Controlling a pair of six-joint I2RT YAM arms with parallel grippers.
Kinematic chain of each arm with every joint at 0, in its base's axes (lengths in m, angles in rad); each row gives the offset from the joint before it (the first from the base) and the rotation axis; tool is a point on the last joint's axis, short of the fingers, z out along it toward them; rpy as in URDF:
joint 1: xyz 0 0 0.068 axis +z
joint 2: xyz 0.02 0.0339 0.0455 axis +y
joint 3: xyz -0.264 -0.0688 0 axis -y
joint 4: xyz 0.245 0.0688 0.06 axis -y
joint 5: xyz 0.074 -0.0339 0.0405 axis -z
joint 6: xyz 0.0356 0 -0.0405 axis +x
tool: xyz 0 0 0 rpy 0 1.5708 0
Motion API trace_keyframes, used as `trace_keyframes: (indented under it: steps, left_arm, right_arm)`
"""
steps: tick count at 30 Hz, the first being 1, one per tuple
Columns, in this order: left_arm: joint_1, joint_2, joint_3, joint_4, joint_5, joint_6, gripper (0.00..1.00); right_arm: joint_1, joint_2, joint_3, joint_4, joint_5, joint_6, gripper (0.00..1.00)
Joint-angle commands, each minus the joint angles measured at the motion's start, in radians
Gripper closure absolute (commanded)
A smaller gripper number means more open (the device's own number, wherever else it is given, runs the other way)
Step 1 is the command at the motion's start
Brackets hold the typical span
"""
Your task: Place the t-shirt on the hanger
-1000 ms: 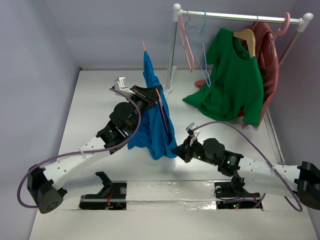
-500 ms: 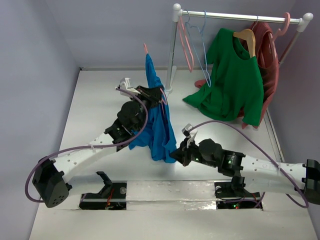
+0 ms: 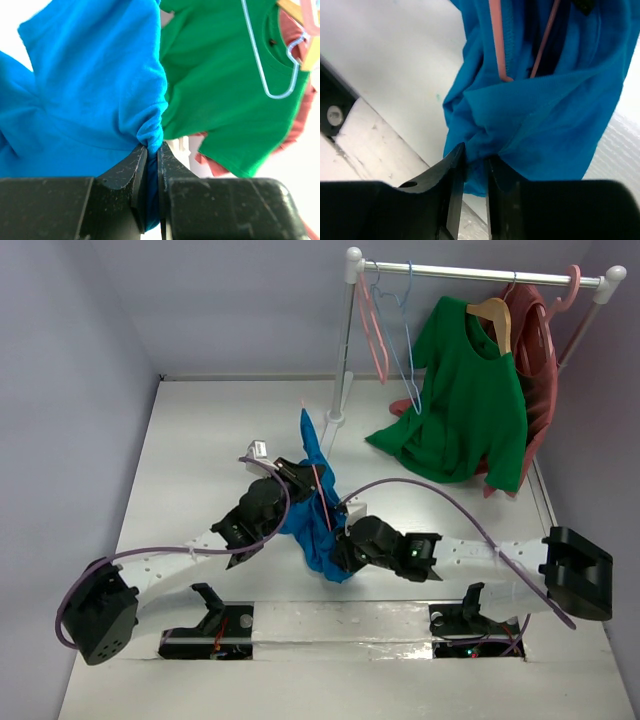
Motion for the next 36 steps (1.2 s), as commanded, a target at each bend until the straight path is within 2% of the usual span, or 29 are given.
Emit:
trace_keyframes:
  steps: [1,2,5,7,11,14,16,22,29,30,31,34,36]
  left_arm:
    - [0.002,-0.041,-0.010,0.083,0.061,-0.041,1.00]
    - [0.002,-0.040,-0.013,0.081,0.067,-0.041,1.00]
    - [0.002,-0.035,-0.035,0.090,0.069,-0.047,1.00]
    - [0.002,-0.026,-0.044,0.103,0.066,-0.051,1.00]
    - [0.002,-0.004,-0.035,0.112,0.069,-0.053,1.00]
    - [0.002,0.005,-0.029,0.115,0.076,-0.061,1.00]
    - [0.002,0.005,-0.025,0.109,0.078,-0.064,1.00]
    - [0.002,-0.020,-0.035,0.081,0.072,-0.067,1.00]
    - [0.002,-0.029,-0.027,0.057,0.069,-0.059,1.00]
    - [0.002,-0.027,-0.027,0.057,0.069,-0.058,1.00]
    - [0.002,-0.026,-0.025,0.054,0.069,-0.059,1.00]
    - [0.002,-0.027,-0.024,0.043,0.058,-0.050,1.00]
    - [0.002,-0.032,-0.021,0.035,0.053,-0.036,0.92]
  right_arm:
    - [0.006,0.026,0.093,-0.097,0.041,0.022,0.57]
    - [0.006,0.003,0.102,-0.146,0.045,0.025,0.51]
    - [0.015,-0.078,0.121,-0.188,0.050,0.027,0.49]
    - [0.015,-0.158,0.133,-0.221,0.056,0.015,0.43]
    - [0.015,-0.163,0.202,-0.212,0.090,-0.030,0.43]
    - [0.004,-0.076,0.254,-0.195,0.192,-0.054,0.55]
    - [-0.031,-0.028,0.305,-0.176,0.208,-0.063,0.59]
    - [-0.062,0.082,0.378,-0.152,0.275,-0.082,0.58]
    - [-0.062,0.084,0.325,-0.103,0.320,-0.059,0.68]
    - [-0.062,0.082,0.320,-0.097,0.321,-0.059,0.71]
    - [-0.062,0.084,0.317,-0.090,0.321,-0.057,0.81]
    - [-0.062,0.089,0.309,-0.082,0.323,-0.056,0.99]
    - [-0.062,0.090,0.300,-0.073,0.321,-0.056,1.00]
